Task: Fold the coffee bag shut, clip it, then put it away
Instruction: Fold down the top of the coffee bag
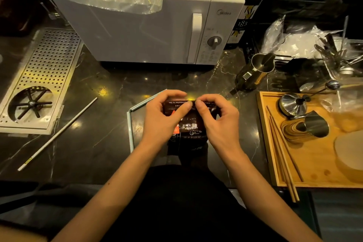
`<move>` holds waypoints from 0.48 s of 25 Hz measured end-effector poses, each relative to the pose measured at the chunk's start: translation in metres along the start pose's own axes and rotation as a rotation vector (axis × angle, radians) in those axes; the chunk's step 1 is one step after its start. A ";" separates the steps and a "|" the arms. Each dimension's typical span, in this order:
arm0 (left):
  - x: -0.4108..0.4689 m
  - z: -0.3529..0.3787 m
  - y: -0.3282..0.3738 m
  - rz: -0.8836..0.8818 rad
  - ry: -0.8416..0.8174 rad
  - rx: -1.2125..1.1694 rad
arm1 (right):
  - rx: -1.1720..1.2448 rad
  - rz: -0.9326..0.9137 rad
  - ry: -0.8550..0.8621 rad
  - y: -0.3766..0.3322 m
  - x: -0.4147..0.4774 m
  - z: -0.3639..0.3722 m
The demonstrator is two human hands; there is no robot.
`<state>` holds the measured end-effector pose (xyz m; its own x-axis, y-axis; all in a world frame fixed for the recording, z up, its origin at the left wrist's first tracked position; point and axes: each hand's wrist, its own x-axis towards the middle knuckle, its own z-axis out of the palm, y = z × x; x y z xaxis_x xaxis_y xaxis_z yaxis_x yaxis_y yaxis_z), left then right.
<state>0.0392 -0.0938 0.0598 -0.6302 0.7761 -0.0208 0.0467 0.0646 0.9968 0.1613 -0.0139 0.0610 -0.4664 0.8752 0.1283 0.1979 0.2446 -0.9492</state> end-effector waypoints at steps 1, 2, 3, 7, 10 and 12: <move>0.000 0.005 -0.002 -0.012 0.026 -0.043 | -0.008 0.003 0.006 0.001 0.000 0.002; 0.000 0.008 -0.004 -0.018 0.039 -0.077 | -0.013 0.010 0.020 0.001 -0.001 0.003; 0.000 0.010 -0.006 -0.016 0.050 -0.100 | -0.018 0.016 0.039 0.002 -0.001 0.005; 0.001 0.017 -0.014 0.006 0.112 -0.076 | -0.074 0.023 0.080 0.002 0.002 0.010; 0.008 0.021 -0.014 -0.028 0.150 -0.094 | -0.130 0.007 0.106 0.004 0.008 0.016; 0.016 0.023 -0.015 -0.031 0.170 -0.098 | -0.134 0.003 0.144 0.006 0.012 0.020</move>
<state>0.0462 -0.0681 0.0427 -0.7523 0.6571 -0.0464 -0.0450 0.0190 0.9988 0.1394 -0.0099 0.0513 -0.3391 0.9244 0.1747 0.3164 0.2870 -0.9042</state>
